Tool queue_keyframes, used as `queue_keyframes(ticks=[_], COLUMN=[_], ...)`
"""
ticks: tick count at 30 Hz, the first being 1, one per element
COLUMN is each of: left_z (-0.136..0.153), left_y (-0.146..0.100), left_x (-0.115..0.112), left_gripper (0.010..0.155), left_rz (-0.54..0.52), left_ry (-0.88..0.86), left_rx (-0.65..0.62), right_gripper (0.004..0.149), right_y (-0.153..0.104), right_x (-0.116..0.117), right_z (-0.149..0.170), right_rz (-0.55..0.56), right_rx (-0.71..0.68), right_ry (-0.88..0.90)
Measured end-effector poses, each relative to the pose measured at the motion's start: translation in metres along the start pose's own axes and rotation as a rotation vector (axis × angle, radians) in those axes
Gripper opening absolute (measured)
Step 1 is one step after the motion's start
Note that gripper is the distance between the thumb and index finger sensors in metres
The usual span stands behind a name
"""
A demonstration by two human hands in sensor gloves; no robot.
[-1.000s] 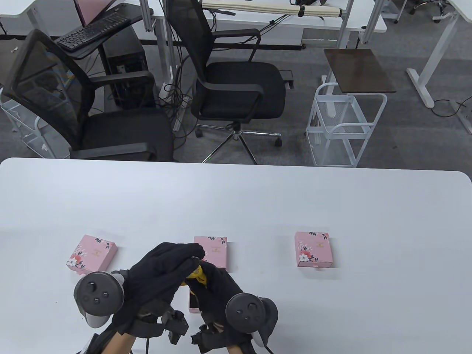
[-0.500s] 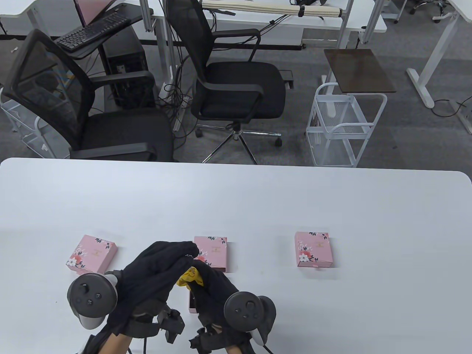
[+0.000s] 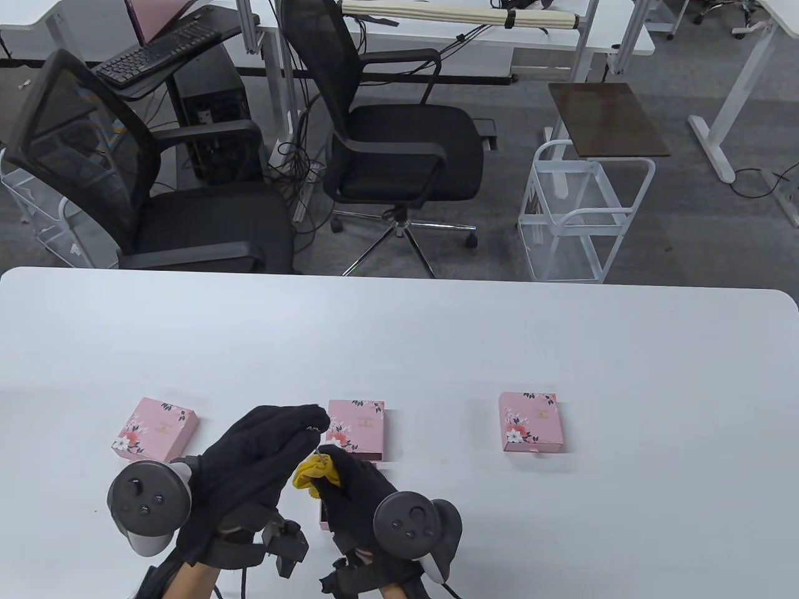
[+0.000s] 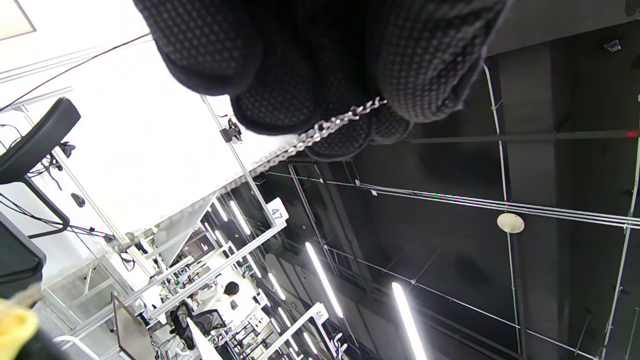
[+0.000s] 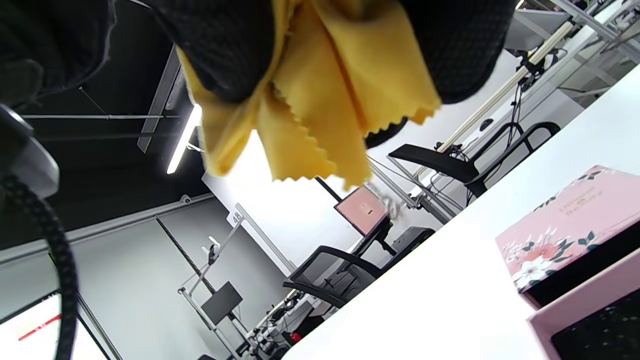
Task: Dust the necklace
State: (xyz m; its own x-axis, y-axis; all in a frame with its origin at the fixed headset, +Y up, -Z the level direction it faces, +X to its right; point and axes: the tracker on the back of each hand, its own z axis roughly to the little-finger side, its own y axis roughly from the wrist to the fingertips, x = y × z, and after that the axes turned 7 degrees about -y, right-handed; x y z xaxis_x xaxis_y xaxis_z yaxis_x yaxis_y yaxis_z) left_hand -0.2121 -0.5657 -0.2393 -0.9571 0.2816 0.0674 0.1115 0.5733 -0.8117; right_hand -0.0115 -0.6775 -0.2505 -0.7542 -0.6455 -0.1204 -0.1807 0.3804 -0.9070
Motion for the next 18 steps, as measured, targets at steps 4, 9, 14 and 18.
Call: queue_keyframes(ticks=[4,9,14,18], left_z=[0.000,0.002,-0.003,-0.005], left_y=[0.000,0.001,-0.001,-0.001], left_x=[0.001,0.005,0.013,0.019], left_gripper=[0.036,0.036,0.036,0.036], left_rz=[-0.010,-0.040,-0.089,-0.116], left_ry=[0.007,0.000,-0.016,-0.029], left_rx=[-0.002,-0.003,-0.029,-0.041], right_gripper=[0.041,0.041,0.041,0.041], right_y=[0.001,0.003,0.004,0.006], right_x=[0.005,0.009,0.015,0.019], right_z=[0.000,0.001,0.008,0.014], right_rz=[-0.048,-0.128,-0.170,-0.211], right_rx=[-0.001,-0.018,0.043,0.062], right_ry=[-0.050,-0.082,-0.111,-0.119])
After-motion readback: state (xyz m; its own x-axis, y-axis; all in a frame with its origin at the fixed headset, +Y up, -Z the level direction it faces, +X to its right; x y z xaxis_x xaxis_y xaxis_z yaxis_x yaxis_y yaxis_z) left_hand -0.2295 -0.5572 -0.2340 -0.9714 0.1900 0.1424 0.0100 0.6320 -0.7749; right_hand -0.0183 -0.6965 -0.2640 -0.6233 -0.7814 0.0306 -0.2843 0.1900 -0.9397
